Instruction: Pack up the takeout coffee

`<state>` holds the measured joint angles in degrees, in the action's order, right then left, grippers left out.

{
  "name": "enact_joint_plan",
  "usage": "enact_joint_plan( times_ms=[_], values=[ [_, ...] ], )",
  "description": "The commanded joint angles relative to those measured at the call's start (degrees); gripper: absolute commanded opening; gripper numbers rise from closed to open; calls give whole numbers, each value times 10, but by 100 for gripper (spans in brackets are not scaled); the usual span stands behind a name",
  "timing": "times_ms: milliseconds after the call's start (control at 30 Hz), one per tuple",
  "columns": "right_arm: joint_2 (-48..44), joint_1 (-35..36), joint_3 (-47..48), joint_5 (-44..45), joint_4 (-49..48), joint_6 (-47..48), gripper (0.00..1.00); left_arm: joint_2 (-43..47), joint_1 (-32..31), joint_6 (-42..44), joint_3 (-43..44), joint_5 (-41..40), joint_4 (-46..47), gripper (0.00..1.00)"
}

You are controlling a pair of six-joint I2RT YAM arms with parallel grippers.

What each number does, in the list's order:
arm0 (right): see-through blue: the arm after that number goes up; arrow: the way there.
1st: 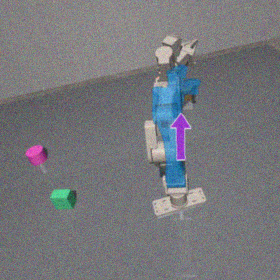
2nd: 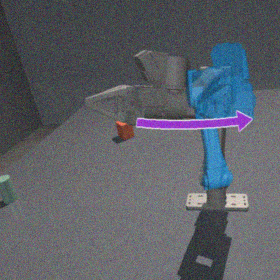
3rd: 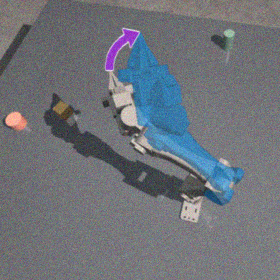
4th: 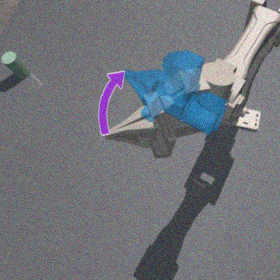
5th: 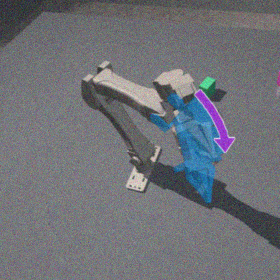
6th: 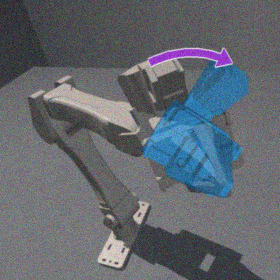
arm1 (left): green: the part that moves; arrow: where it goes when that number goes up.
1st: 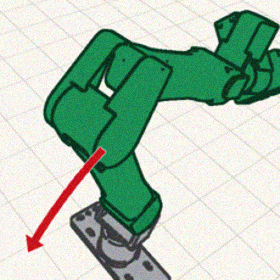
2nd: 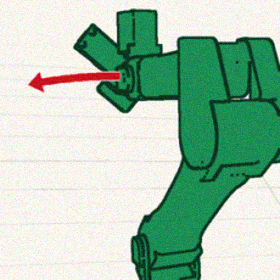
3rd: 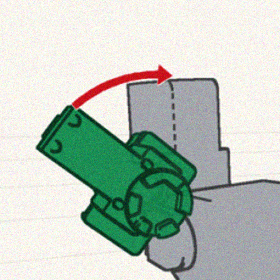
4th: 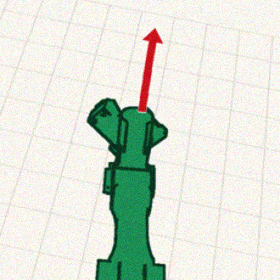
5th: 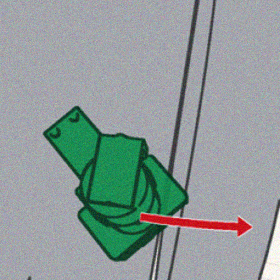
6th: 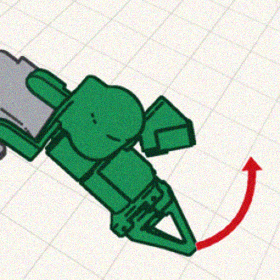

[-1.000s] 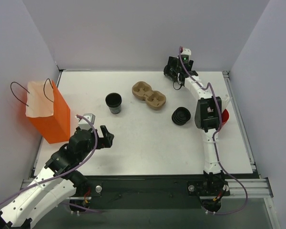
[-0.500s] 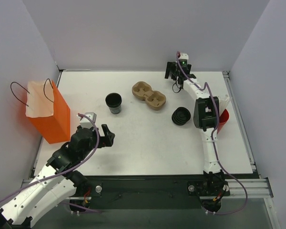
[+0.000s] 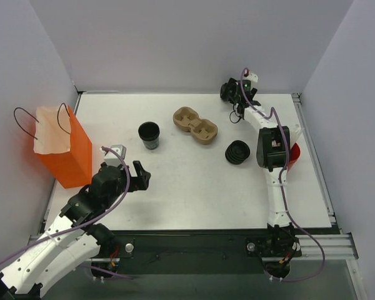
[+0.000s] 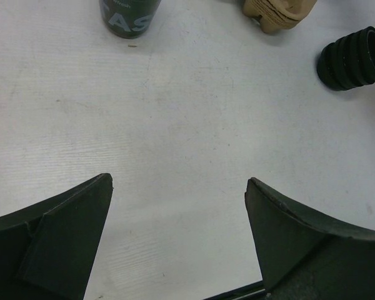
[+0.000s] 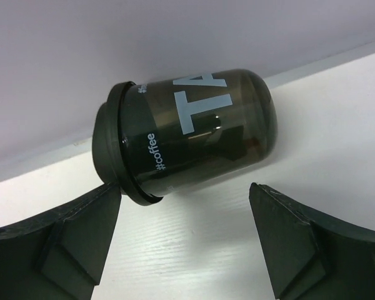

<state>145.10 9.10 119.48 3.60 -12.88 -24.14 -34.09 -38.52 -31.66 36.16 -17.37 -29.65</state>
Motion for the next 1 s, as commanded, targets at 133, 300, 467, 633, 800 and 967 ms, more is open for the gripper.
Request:
enact_joint_plan(
  times_ms=[133,300,467,633,800,967],
  values=[
    [-3,21,10,62,-87,-12,84,-30,2,16,25,-7,35,97],
    [14,29,31,88,-107,6,76,-33,2,18,22,-7,42,97],
    [49,39,83,110,-76,-34,68,-40,3,17,20,-8,49,97],
    [74,57,153,203,8,-49,65,-52,7,21,25,-7,57,97],
    [68,59,146,254,17,-56,58,-63,12,23,32,-3,70,97],
    [50,52,111,255,-9,-19,41,-59,13,21,29,1,74,97]
  ],
)
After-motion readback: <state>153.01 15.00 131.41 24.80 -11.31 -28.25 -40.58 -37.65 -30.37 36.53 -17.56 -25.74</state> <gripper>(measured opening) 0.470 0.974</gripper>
